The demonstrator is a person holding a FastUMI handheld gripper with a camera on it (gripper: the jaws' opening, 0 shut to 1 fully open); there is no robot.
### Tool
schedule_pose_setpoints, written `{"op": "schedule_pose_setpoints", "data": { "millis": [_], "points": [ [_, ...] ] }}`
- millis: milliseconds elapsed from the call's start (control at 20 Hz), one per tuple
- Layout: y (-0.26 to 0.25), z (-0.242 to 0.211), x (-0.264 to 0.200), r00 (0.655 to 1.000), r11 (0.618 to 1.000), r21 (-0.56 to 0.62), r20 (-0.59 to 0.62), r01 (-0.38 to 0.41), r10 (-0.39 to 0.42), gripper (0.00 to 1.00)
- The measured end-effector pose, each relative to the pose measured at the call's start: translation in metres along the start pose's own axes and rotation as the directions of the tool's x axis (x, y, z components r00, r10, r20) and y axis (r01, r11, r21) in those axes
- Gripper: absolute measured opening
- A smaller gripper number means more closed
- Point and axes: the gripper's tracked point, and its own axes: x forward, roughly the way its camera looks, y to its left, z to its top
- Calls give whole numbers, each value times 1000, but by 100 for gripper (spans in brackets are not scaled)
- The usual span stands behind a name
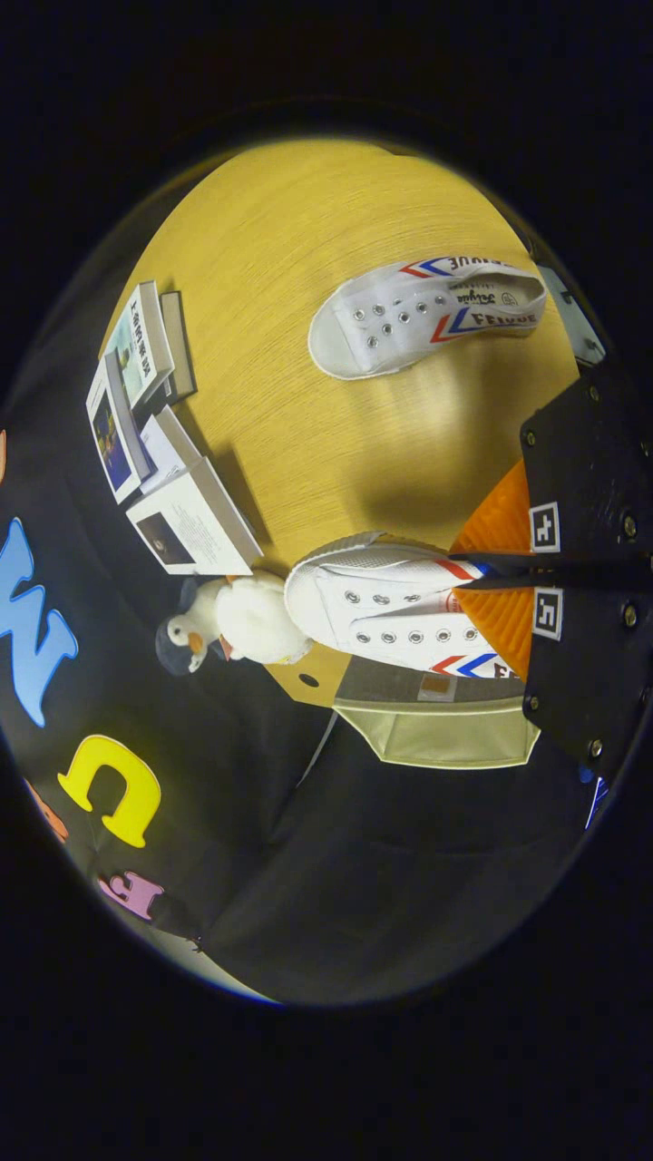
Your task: Open the storage box then place both shoes into the box .Put the left shoe in first, then the right shoe, with the right side of both shoes facing outward in a uniform manner.
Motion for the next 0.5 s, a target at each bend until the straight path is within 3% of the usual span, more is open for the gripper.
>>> {"op": "schedule_pose_setpoints", "data": {
  "millis": [500],
  "points": [
    [103, -3, 23, 997, 990, -124, -7, -71, 71, 0]
  ]
}}
